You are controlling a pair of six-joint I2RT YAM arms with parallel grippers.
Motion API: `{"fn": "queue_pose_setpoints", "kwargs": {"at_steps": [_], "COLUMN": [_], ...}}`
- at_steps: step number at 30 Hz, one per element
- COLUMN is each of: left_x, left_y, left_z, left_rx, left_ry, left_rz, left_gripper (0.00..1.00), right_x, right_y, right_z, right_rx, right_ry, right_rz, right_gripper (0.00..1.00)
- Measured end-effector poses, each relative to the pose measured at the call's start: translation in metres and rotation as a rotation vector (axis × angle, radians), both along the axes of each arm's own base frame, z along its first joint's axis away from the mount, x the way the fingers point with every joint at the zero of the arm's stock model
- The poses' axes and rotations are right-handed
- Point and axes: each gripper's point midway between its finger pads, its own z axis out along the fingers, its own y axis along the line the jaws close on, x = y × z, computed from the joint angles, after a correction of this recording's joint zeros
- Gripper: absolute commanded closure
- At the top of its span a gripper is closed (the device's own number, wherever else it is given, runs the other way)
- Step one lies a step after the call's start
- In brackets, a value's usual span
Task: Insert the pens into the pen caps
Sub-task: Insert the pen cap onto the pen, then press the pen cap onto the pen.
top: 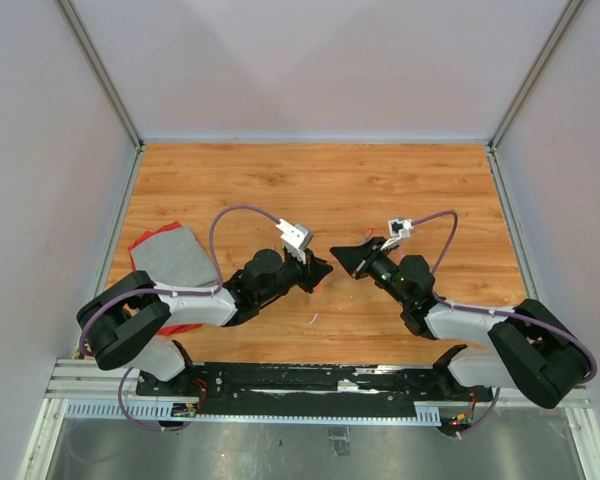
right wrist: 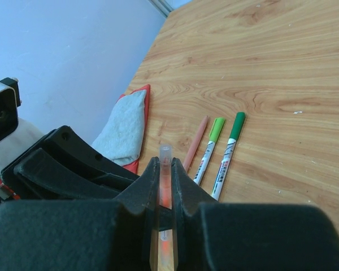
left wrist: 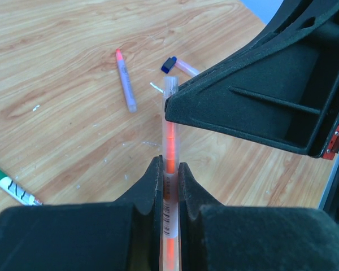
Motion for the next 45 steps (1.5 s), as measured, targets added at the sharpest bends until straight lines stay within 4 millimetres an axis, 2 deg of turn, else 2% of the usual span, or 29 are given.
{"fn": "queue_pose_setpoints", "kwargs": {"at_steps": [5, 9, 13, 18, 24, 28, 32, 39, 45], "left_x": [-0.001, 0.001, 0.002, 0.003, 0.003, 0.003, 0.003, 0.003, 0.003], "left_y": [0.003, 0.001, 0.000, -0.001, -0.002, -0.002, -0.002, -0.002, -0.002], "left_z": [-0.008, -0.002, 0.003, 0.010, 0.011, 0.011, 0.011, 0.011, 0.011], "left_rx": [0.027, 0.007, -0.009, -0.030, -0.036, -0.035, -0.035, -0.036, -0.036], "left_ry": [0.019, 0.004, -0.009, -0.025, -0.029, -0.029, -0.029, -0.029, -0.029], "left_rz": [0.008, 0.007, 0.008, 0.010, 0.010, 0.010, 0.010, 0.010, 0.010], "left_gripper": [1.00, 1.00, 0.99, 0.99, 0.99, 1.00, 0.99, 0.99, 1.00], "right_x": [-0.001, -0.015, -0.021, -0.025, -0.012, 0.003, 0.013, 0.021, 0.021], "right_y": [0.004, 0.009, 0.004, -0.018, -0.046, -0.053, -0.041, -0.006, 0.001], "right_z": [-0.009, -0.018, -0.005, 0.016, 0.031, 0.047, 0.052, 0.046, 0.034], "right_rx": [-0.007, -0.024, -0.026, -0.058, -0.162, -0.208, -0.248, -0.286, -0.304], "right_ry": [-0.009, 0.003, -0.023, -0.054, -0.017, 0.005, 0.034, 0.082, 0.117], "right_rz": [-0.025, 0.014, 0.013, -0.061, -0.188, -0.219, -0.170, -0.020, 0.016], "right_gripper": [0.78, 0.58, 0.50, 0.42, 0.41, 0.43, 0.48, 0.57, 0.60]}}
